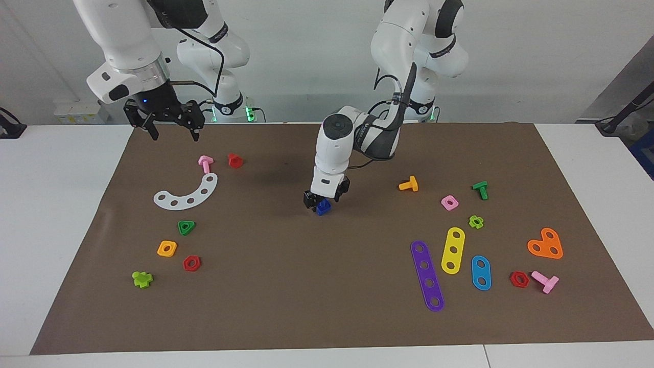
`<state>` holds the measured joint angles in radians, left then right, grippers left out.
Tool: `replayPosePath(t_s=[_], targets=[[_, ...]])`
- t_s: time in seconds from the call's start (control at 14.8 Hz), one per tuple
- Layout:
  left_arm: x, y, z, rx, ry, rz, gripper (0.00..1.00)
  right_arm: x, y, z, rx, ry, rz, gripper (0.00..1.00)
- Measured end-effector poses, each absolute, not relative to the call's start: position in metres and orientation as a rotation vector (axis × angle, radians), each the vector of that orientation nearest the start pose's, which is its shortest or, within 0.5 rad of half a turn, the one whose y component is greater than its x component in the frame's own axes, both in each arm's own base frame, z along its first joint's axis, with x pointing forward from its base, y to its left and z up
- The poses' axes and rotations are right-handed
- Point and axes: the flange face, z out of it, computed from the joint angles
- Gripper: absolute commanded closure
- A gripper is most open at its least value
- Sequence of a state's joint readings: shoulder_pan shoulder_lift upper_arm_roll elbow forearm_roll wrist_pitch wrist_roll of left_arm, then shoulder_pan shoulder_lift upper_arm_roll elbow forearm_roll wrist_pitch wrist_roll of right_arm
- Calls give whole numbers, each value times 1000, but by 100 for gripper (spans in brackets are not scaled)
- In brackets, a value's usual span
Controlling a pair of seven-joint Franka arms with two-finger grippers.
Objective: Unscrew and place screws in storage area
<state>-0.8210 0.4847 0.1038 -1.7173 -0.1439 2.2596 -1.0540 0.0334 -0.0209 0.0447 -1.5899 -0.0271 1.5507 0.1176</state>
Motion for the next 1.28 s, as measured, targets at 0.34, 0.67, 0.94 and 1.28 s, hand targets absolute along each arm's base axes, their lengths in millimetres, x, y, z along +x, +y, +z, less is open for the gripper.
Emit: replayPosePath(t_s=[0.34,0.67,0.94,1.28], targets=[[498,-451,301,-3143,-651,39,34,544,40,625,-3171,63,25,0],[497,-454,309,-3099,-626,101,34,544,39,625,-3170,66,25,0],[497,-454,308,-3094,-625,107,38,544,38,625,-3170,69,25,0],[498,-454,309,-3095,-626,105,100,544,38,625,-3170,69,25,0]])
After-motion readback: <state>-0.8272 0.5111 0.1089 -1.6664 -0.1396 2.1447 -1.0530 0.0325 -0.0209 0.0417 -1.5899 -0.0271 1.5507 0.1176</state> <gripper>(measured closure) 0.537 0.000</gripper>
